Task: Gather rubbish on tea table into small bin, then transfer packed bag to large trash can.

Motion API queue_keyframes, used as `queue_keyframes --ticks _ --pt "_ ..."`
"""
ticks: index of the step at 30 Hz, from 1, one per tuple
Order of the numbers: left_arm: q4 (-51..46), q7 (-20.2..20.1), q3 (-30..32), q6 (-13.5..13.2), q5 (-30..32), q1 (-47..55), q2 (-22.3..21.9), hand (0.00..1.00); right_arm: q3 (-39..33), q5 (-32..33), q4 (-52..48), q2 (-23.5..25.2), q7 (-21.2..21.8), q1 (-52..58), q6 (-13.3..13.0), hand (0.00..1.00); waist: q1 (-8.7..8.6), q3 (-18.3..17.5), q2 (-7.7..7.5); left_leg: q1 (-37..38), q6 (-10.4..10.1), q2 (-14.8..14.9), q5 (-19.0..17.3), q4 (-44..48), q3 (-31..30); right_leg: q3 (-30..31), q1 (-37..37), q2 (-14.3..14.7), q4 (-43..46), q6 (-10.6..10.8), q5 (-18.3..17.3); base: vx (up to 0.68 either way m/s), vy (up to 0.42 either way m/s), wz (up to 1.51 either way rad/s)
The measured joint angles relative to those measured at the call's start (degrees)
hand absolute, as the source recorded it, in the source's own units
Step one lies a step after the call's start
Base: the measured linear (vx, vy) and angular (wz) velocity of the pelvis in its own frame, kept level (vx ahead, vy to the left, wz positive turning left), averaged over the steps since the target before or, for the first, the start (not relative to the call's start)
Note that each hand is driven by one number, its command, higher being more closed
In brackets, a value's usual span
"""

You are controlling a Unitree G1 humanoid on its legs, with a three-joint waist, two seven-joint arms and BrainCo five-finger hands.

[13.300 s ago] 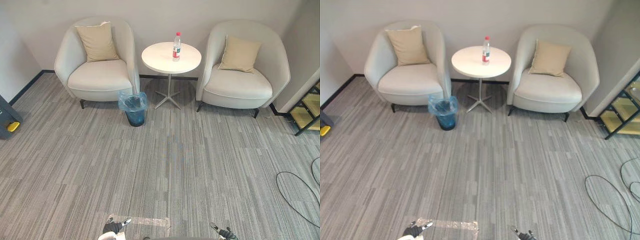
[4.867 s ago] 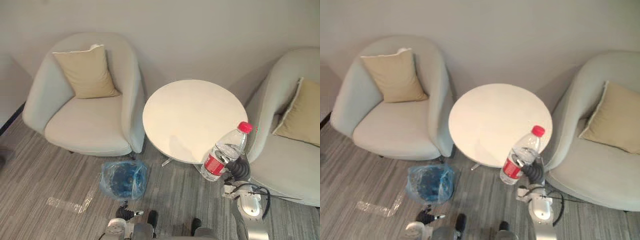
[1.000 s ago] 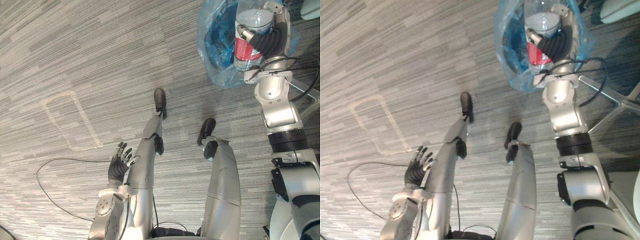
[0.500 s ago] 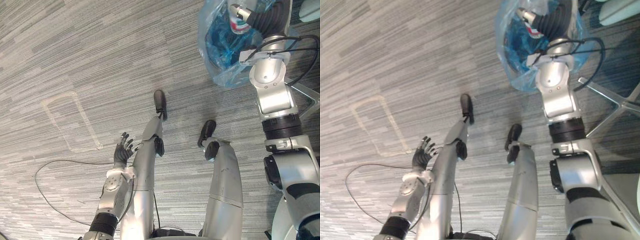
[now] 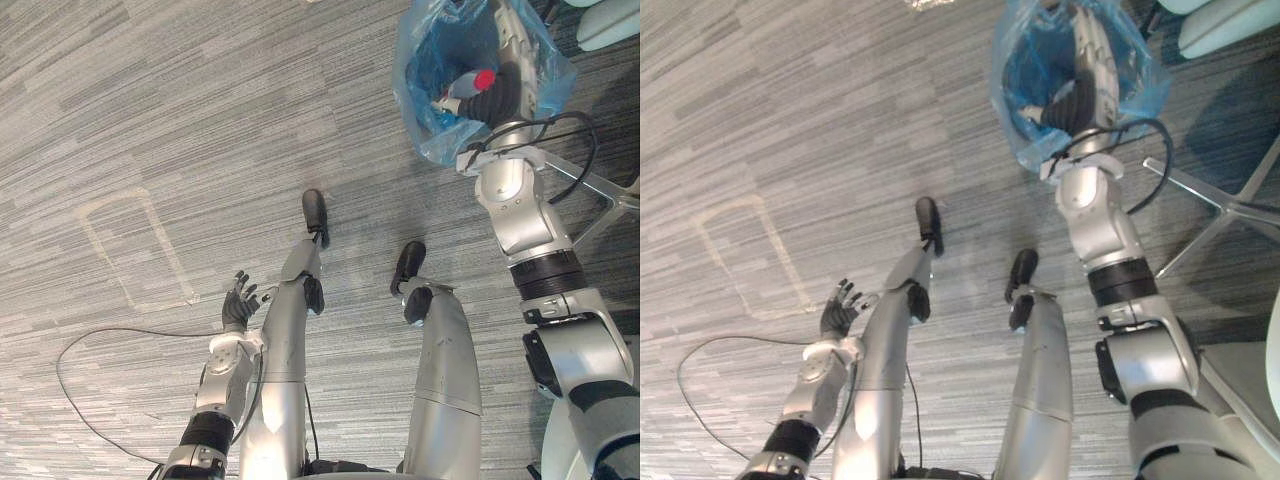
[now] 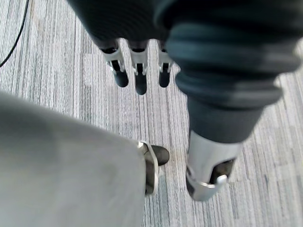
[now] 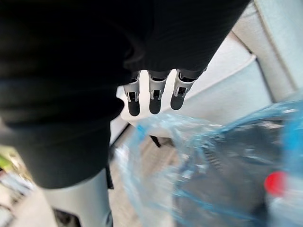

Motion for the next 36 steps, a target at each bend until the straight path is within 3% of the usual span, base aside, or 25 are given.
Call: queue_keyframes --ticks 12,16,17,22,23,26,30,36 --pt "1.7 2.1 0.2 -1.1 -1.2 -2.3 -0.2 0.00 6.8 -4.3 18.5 2.5 2.0 -9.1 2.2 0.00 0.05 -0.2 -0.44 -1.8 -0.2 -0.2 0.6 -2.3 0.0 -0.2 -2.3 0.2 -1.3 0.2 1.0 -0.04 -0.011 0.00" --pt "2.5 2.2 0.6 -1.2 -1.6 -3.5 -0.3 0.00 7.0 -4.7 22.6 2.5 2.6 -10.0 2.8 0.00 0.02 -0.2 -0.44 -3.4 0.6 -0.7 1.3 -1.9 -0.4 -0.4 -3.6 -0.4 -0.1 0.6 0.3 -0.04 -0.024 0.14" --pt "2.8 2.2 0.6 -1.2 -1.9 -4.0 -0.4 0.00 7.0 -5.3 23.5 2.6 3.2 -10.0 3.4 1.00 -0.02 -0.2 -0.44 -3.7 0.6 -0.9 1.3 -1.6 -0.8 -0.9 -3.7 -0.7 0.2 0.5 0.1 -0.06 -0.028 0.20" --pt "9.9 5.5 1.7 -0.7 -2.3 -12.9 -0.6 0.00 7.4 -6.3 27.9 5.6 4.0 -10.1 4.4 1.00 -0.39 -0.6 -1.26 -5.6 -0.5 -1.0 -0.3 0.6 -1.5 -1.6 -4.5 -1.5 0.7 -0.1 -0.2 -0.06 -0.018 0.07" --pt "10.0 5.7 1.7 -0.4 -2.3 -14.7 -0.1 0.00 8.4 -6.3 27.8 7.1 4.1 -10.4 4.4 1.00 -0.80 -0.6 -1.38 -7.1 0.7 -0.7 -0.6 3.7 -1.8 -1.3 -5.0 -1.2 2.0 0.1 -0.5 -0.05 0.005 -0.18" --pt "9.4 5.5 1.6 -0.7 -2.2 -16.8 -1.9 0.00 8.5 -6.2 27.8 8.7 5.2 -10.2 4.6 1.00 -2.69 -0.9 -1.97 -7.4 1.1 -1.3 -1.0 4.0 -1.6 -1.0 -5.3 -1.7 2.3 0.8 -0.4 -0.07 0.026 0.01" --pt "9.5 5.5 1.7 -0.8 -2.2 -16.7 -2.4 0.00 6.6 -5.1 27.3 9.8 5.2 -9.9 4.5 1.00 -2.50 -1.6 -3.19 -7.1 1.0 -1.1 -0.9 4.0 -1.6 -0.7 -5.2 -1.4 2.3 0.7 -0.4 -0.06 0.003 -0.03" --pt "9.3 5.4 1.8 -0.6 -2.1 -14.0 -2.4 0.00 6.1 -1.6 23.9 9.8 5.1 -8.3 4.4 1.00 -2.42 -1.6 -3.26 -3.8 0.8 -0.6 -0.6 3.5 -1.5 -0.8 -1.9 -0.9 1.3 0.6 0.0 -0.07 -0.013 -0.06"
